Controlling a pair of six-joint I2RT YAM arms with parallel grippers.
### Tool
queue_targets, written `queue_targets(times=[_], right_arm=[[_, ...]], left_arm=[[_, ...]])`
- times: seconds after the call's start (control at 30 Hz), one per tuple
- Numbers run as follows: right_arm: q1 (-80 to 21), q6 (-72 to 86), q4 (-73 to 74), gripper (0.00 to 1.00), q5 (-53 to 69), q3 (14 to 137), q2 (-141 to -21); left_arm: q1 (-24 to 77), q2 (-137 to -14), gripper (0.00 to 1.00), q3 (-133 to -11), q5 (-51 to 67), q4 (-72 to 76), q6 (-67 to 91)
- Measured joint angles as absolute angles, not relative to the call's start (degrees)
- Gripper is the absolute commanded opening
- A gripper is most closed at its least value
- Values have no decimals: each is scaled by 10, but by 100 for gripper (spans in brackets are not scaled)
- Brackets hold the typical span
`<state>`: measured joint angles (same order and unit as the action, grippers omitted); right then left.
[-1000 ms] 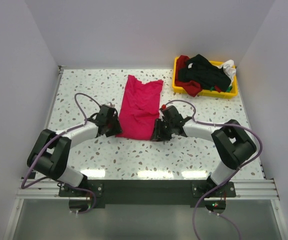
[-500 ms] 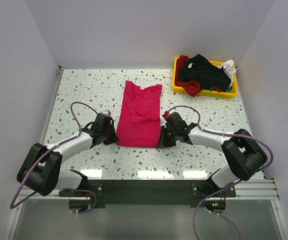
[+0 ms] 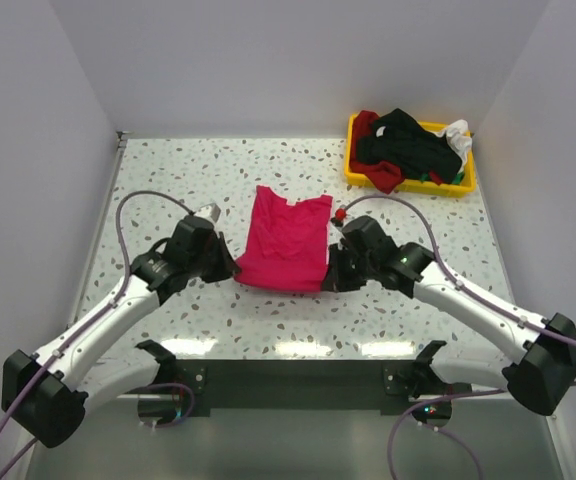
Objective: Fold and stack the t-shirts
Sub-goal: Fold the tshirt
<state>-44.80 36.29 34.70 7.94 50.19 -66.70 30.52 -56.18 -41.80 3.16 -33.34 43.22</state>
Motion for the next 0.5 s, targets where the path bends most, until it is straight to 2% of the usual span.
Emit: queue_targets(times=[0.17,0.5], right_arm=[[-373,330,355,0,74,558,-687],[-249,272,317,0,126,709,-828]], left_arm=[[303,-608,0,-492,11,-318,423],[264,-776,0,-638,-17,-257,406]])
